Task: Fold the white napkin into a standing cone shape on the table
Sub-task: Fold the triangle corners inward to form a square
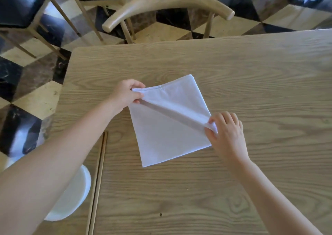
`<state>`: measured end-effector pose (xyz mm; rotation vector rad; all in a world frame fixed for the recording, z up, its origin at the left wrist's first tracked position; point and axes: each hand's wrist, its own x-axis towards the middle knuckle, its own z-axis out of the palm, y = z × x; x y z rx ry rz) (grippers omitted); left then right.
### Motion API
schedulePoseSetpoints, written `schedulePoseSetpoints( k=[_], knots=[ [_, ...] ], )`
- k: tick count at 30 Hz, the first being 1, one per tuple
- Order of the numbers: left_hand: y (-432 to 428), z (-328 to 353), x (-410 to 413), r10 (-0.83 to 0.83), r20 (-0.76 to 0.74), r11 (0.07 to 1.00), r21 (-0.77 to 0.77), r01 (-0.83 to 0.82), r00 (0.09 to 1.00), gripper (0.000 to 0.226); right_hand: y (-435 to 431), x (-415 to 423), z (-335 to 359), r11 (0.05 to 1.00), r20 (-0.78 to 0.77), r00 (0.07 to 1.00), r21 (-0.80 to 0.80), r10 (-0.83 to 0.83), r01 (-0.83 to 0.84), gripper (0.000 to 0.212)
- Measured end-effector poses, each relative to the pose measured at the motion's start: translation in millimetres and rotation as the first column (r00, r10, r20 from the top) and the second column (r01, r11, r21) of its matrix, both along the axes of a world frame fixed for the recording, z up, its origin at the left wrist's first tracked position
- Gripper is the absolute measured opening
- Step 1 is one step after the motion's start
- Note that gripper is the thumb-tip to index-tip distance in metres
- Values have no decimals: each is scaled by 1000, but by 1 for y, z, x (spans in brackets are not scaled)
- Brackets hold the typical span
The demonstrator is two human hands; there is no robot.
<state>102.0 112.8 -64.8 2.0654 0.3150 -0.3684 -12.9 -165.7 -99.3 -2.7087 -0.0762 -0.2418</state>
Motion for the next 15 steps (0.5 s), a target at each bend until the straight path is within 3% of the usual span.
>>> schedulePoseSetpoints(
  k=[5,11,15],
  knots=[
    [1,-7,-5,-93,131,974,216,64,987,26,-16,-12,-1,988,-9,999,149,39,-37,13],
    [2,-13,-11,-166,204,950,297,100,965,18,-27,-20,-9,984,44,997,166,66,-72,1],
    [4,-14,-12,-152,203,948,306,85,967,18,-32,-24,-10,973,39,995,212,88,-94,5]
  ],
)
